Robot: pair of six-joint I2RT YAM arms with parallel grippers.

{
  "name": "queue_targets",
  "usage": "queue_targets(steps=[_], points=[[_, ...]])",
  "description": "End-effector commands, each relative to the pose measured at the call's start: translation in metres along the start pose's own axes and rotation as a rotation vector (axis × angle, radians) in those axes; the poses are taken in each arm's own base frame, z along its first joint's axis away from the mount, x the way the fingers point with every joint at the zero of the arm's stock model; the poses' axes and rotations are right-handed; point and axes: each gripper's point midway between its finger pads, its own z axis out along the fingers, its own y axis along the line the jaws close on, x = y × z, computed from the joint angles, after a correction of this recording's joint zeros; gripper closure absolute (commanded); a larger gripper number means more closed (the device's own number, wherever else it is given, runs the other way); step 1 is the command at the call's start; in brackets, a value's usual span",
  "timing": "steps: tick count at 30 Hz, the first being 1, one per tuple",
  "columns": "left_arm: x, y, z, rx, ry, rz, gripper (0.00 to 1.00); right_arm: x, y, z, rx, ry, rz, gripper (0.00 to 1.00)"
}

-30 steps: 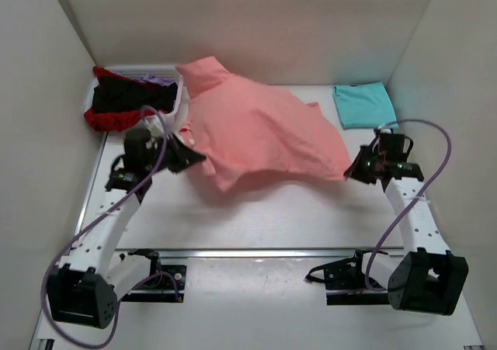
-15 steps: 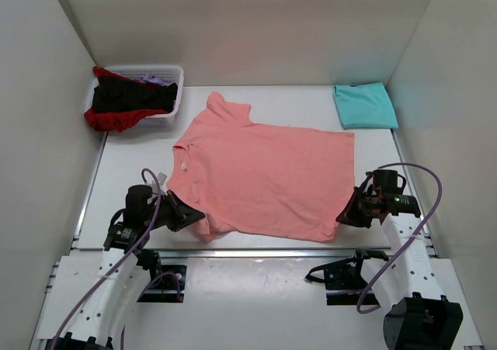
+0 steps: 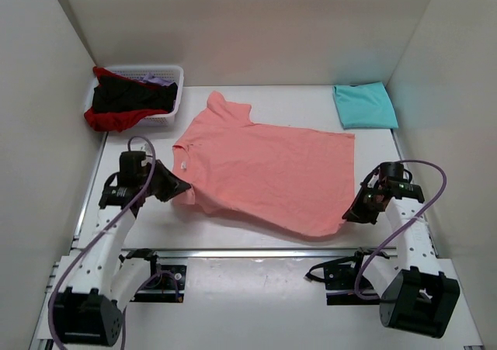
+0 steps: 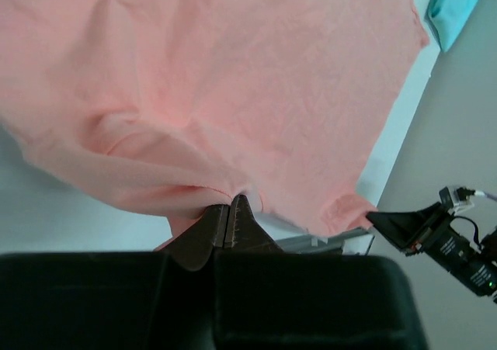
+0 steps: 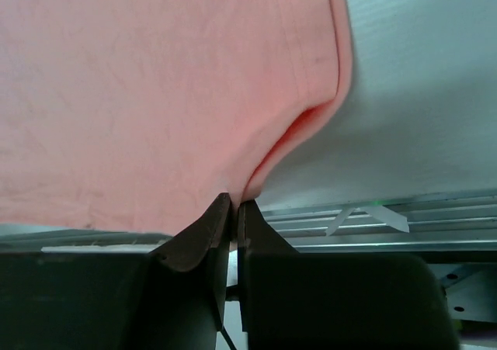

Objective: Fold and stack the t-shirts
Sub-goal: Fold the flattened tshirt in 1/3 of the way

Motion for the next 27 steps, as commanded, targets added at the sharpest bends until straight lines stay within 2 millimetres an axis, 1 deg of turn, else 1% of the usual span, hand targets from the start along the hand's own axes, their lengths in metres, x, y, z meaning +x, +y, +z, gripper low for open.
queue_targets(steps=[1,2,6,7,8,9,10,11,12,13,15,16,17,18,20,21,22,25,27], points=[[-0.027,-0.004,0.014,-0.01,-0.044,0.007,1.0,-0.023,0.005,0.001,-0.02,-0.06,0.0,1.0],[-0.031,-0.006,0.019,-0.009,-0.045,0.003,1.0,-0.025,0.006,0.006,-0.026,-0.056,0.003,1.0],[-0.035,0.001,0.035,-0.03,-0.017,-0.008,1.0,-0.034,-0.001,0.016,-0.003,-0.047,0.045,1.0],[-0.039,0.002,0.037,-0.039,-0.026,-0.009,1.0,-0.04,-0.002,0.015,0.004,-0.058,0.042,1.0],[-0.043,-0.001,0.038,-0.035,-0.038,-0.002,1.0,-0.043,-0.003,0.016,0.011,-0.059,0.05,1.0],[-0.051,0.001,0.043,-0.06,-0.039,0.006,1.0,-0.051,-0.006,0.019,0.015,-0.068,0.072,0.99],[-0.058,-0.003,0.043,-0.061,-0.049,0.012,1.0,-0.052,-0.005,0.021,0.011,-0.054,0.081,1.0],[-0.063,-0.009,0.044,-0.051,-0.056,0.024,1.0,-0.054,-0.008,0.023,0.016,-0.052,0.098,1.0],[-0.065,-0.008,0.049,-0.065,-0.046,0.027,1.0,-0.059,-0.009,0.023,0.015,-0.062,0.108,1.0],[-0.073,-0.016,0.049,-0.049,-0.062,0.03,1.0,-0.063,-0.009,0.024,0.015,-0.065,0.114,1.0],[-0.083,-0.023,0.056,-0.049,-0.059,0.04,1.0,-0.066,-0.013,0.027,0.022,-0.056,0.131,1.0],[-0.086,-0.02,0.061,-0.06,-0.058,0.035,1.0,-0.072,-0.012,0.025,0.02,-0.071,0.139,1.0],[-0.089,-0.025,0.06,-0.051,-0.059,0.043,1.0,-0.075,-0.012,0.027,0.017,-0.071,0.137,1.0],[-0.091,-0.025,0.066,-0.056,-0.052,0.032,1.0,-0.075,-0.012,0.029,0.018,-0.061,0.146,1.0],[-0.095,-0.025,0.072,-0.058,-0.047,0.027,1.0,-0.079,-0.011,0.032,0.014,-0.055,0.16,0.99],[-0.091,-0.024,0.077,-0.059,-0.023,0.015,1.0,-0.083,-0.009,0.033,0.009,-0.059,0.157,1.0],[-0.095,-0.023,0.081,-0.067,-0.028,0.013,1.0,-0.084,-0.008,0.034,0.01,-0.05,0.159,1.0],[-0.097,-0.02,0.088,-0.076,-0.015,-0.002,1.0,-0.091,-0.003,0.036,0.01,-0.046,0.155,1.0],[-0.102,-0.023,0.09,-0.074,-0.021,0.003,1.0,-0.09,-0.004,0.04,0.015,-0.025,0.155,1.0]])
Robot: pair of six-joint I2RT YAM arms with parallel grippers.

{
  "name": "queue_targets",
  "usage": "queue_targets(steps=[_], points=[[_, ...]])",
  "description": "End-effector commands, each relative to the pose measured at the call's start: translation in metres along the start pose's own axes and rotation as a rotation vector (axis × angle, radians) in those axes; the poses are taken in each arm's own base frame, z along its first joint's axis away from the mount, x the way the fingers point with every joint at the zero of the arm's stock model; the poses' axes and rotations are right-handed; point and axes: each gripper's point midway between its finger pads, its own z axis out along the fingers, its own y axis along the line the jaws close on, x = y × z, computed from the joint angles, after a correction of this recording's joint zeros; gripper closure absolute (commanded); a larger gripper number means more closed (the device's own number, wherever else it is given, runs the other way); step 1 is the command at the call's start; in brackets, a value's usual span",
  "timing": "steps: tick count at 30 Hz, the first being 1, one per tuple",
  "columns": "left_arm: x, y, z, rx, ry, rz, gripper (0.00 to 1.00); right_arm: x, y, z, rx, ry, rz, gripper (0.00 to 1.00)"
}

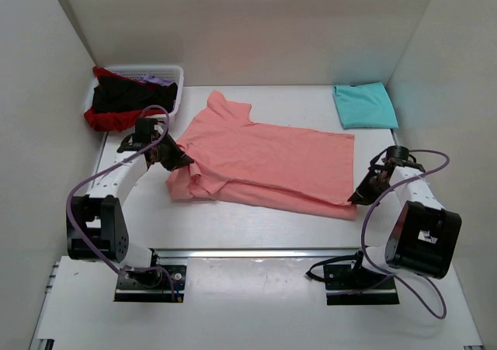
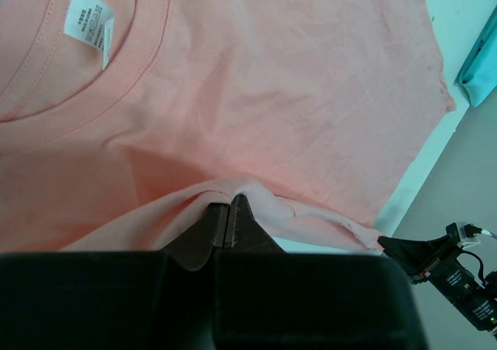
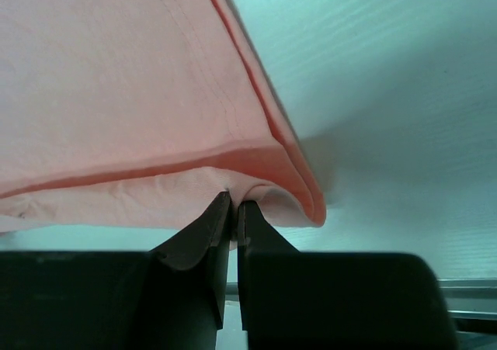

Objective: Fold and stack the t-shirts
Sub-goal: Fold the flattened tshirt in 1/3 of the way

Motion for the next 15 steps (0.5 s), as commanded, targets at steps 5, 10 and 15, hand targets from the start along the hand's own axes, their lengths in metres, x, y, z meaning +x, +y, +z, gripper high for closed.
queue_targets(steps=[5,10,15], points=[[-0.032,-0.025,0.002,0.047,-0.069,0.033,1.0,-0.032,0.019,-0.002,-0.042,-0.058,-0.01,1.0],[-0.044,-0.03,0.01,0.041,-0.066,0.027,1.0,-0.044,0.027,0.0,-0.054,-0.061,-0.028,1.0],[-0.058,-0.036,0.009,0.09,-0.085,-0.008,0.01,-0.065,0.036,-0.006,-0.058,-0.111,-0.056,0.6]])
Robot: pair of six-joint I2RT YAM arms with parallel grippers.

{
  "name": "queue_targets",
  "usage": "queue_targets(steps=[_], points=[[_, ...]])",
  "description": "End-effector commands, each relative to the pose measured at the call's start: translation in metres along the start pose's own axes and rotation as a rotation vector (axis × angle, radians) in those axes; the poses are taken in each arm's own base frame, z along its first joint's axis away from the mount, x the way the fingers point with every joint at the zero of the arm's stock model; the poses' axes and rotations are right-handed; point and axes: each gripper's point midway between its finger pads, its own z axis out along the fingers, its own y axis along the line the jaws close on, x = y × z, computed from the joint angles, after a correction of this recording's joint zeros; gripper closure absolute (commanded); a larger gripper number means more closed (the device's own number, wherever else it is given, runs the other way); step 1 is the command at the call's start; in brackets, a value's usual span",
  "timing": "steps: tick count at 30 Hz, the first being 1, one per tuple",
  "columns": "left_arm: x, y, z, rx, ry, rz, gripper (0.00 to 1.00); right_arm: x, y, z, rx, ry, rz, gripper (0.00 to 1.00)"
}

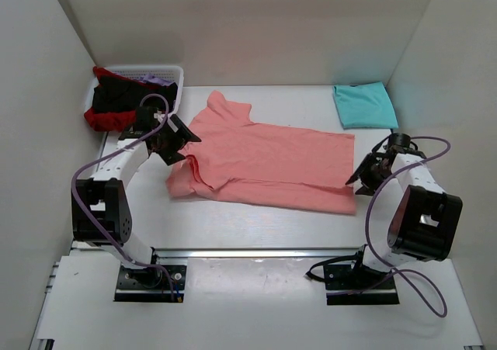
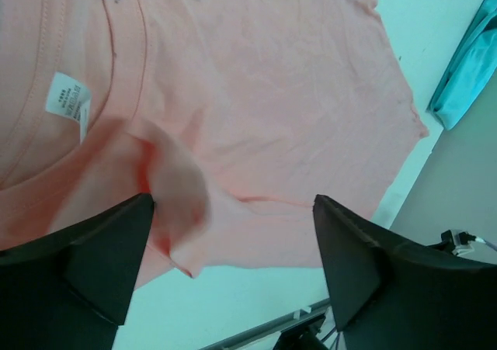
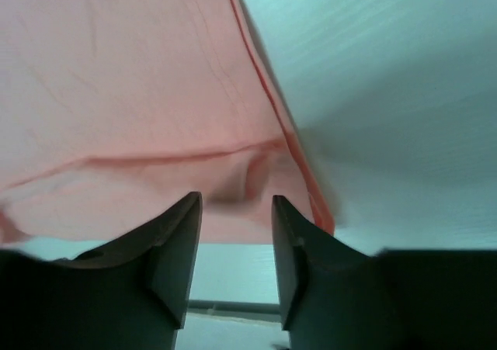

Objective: Fold and stack the t-shirts
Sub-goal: Fold the flattened tshirt in 1/3 of the way

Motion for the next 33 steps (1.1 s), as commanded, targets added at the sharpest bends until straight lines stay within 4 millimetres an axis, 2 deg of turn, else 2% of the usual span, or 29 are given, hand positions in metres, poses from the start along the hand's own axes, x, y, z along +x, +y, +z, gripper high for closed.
queue_targets(steps=[1,2,4,7,9,12,14,16,18,20,21,23,24,27,30,33], points=[[-0.024,-0.017,-0.009,0.064,-0.056,-0.014,0.01,-0.033,0.017,-0.011,-0.034,-0.11,-0.057,0.49],[-0.026,-0.017,-0.01,0.068,-0.064,-0.007,0.01,-0.036,0.021,-0.015,-0.049,-0.124,-0.06,0.42],[-0.028,-0.019,-0.013,0.064,-0.074,0.007,0.01,-0.045,0.025,-0.022,-0.058,-0.172,-0.07,0.37],[-0.017,-0.016,-0.016,0.064,-0.058,0.022,0.01,-0.052,0.029,-0.031,-0.06,-0.225,-0.114,0.37],[-0.009,-0.011,-0.018,0.059,-0.055,0.024,0.02,-0.05,0.033,-0.029,-0.061,-0.226,-0.156,0.38],[0.013,0.007,-0.014,0.005,-0.023,0.038,0.01,-0.036,0.047,-0.024,-0.117,-0.207,-0.197,0.39],[0.02,0.011,-0.013,-0.031,-0.022,0.068,0.02,-0.023,0.062,-0.018,-0.163,-0.183,-0.242,0.4],[0.027,0.025,-0.014,-0.112,-0.019,0.102,0.02,-0.014,0.076,-0.014,-0.195,-0.172,-0.284,0.4],[0.034,0.042,-0.029,-0.217,-0.025,0.137,0.01,0.003,0.089,-0.009,-0.219,-0.142,-0.33,0.41],[0.038,0.063,-0.044,-0.29,-0.054,0.138,0.01,0.011,0.1,-0.005,-0.24,-0.132,-0.371,0.4],[0.036,0.071,-0.053,-0.321,-0.081,0.138,0.01,0.018,0.101,-0.003,-0.238,-0.115,-0.38,0.41],[0.045,0.094,-0.06,-0.367,-0.075,0.124,0.01,0.028,0.101,0.002,-0.238,-0.097,-0.401,0.41],[0.045,0.095,-0.064,-0.369,-0.091,0.126,0.01,0.033,0.1,0.006,-0.234,-0.088,-0.405,0.41],[0.055,0.105,-0.057,-0.397,-0.089,0.188,0.01,0.051,0.092,0.017,-0.227,-0.05,-0.422,0.42],[0.05,0.108,-0.038,-0.394,-0.114,0.206,0.01,0.062,0.084,0.026,-0.202,-0.025,-0.435,0.43],[0.043,0.101,-0.017,-0.371,-0.118,0.211,0.02,0.068,0.081,0.033,-0.178,0.0,-0.435,0.43]])
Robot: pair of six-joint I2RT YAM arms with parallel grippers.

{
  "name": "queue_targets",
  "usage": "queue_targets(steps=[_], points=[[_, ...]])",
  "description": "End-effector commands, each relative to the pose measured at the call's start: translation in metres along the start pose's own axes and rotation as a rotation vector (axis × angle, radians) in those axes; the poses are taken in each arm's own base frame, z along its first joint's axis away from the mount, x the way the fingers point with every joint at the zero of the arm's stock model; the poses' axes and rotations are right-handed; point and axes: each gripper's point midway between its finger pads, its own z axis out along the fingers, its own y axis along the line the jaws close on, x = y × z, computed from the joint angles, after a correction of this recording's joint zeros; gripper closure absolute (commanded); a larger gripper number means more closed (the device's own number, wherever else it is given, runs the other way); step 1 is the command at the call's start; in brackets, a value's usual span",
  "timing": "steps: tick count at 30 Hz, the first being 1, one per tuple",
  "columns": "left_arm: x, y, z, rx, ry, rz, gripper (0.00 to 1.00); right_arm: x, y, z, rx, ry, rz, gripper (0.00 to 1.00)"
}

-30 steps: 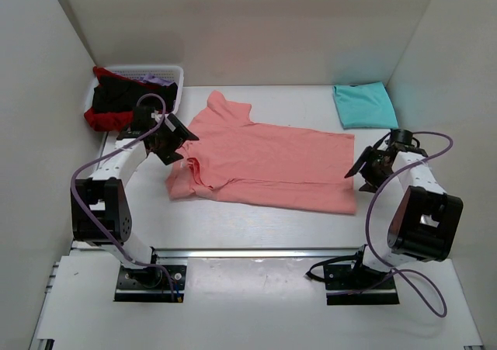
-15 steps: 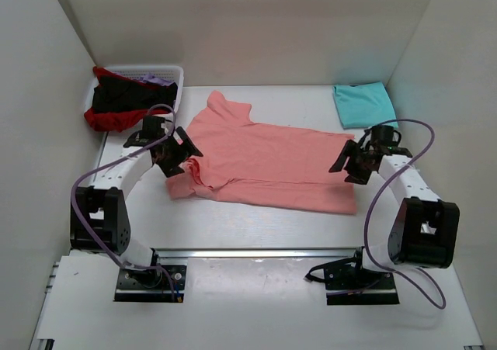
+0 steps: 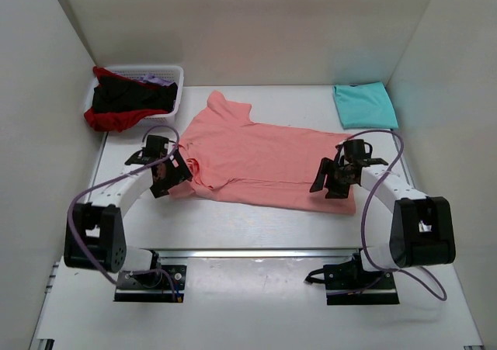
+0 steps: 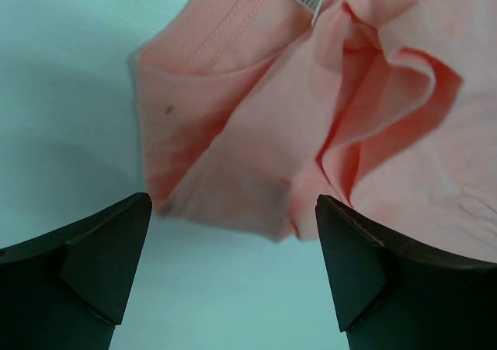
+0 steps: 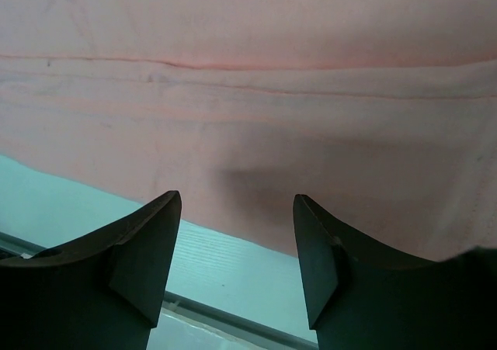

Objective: Fold and stack the t-shirts
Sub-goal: Fold the flattened tshirt in 1/3 of the way

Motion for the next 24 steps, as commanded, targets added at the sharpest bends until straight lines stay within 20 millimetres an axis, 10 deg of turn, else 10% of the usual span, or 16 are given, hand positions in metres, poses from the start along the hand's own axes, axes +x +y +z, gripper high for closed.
queue_targets(steps=[1,10,19,24], points=[[-0.019,-0.012,0.023,0.004,-0.069,0.039,0.01,-0.003,0.002,0.005,0.01,-0.021,-0.038,0.43],[0.035,0.015,0.059,-0.182,0.211,0.183,0.01,0.006,-0.032,0.017,0.185,0.139,-0.062,0.42],[0.094,0.076,0.022,-0.276,0.366,0.217,0.02,-0.001,-0.063,0.009,0.264,0.177,-0.042,0.42],[0.091,0.062,0.002,-0.25,0.359,0.246,0.02,0.003,-0.077,-0.003,0.276,0.192,-0.005,0.42]])
